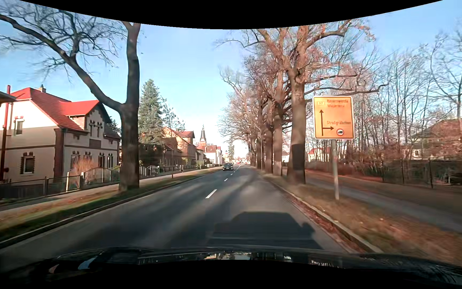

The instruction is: Follow the waypoints while adhering to traffic rules and regulations

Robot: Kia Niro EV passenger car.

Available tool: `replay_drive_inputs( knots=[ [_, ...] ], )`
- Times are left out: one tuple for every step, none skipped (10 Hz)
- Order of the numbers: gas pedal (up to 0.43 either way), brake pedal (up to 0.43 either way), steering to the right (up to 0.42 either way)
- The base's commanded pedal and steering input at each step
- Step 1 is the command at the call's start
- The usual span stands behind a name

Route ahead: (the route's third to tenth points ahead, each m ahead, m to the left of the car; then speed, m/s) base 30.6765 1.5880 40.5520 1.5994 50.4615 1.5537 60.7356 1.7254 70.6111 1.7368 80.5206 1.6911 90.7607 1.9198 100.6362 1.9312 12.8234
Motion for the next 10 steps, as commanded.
replay_drive_inputs(
  knots=[
    [0.118, 0.0, 0.0],
    [0.118, 0.0, 0.0],
    [0.118, 0.0, 0.0],
    [0.118, 0.0, -0.001],
    [0.118, 0.0, -0.001],
    [0.118, 0.0, 0.0],
    [0.118, 0.0, -0.001],
    [0.118, 0.0, 0.0],
    [0.118, 0.0, -0.001],
    [0.118, 0.0, -0.001]
  ],
)
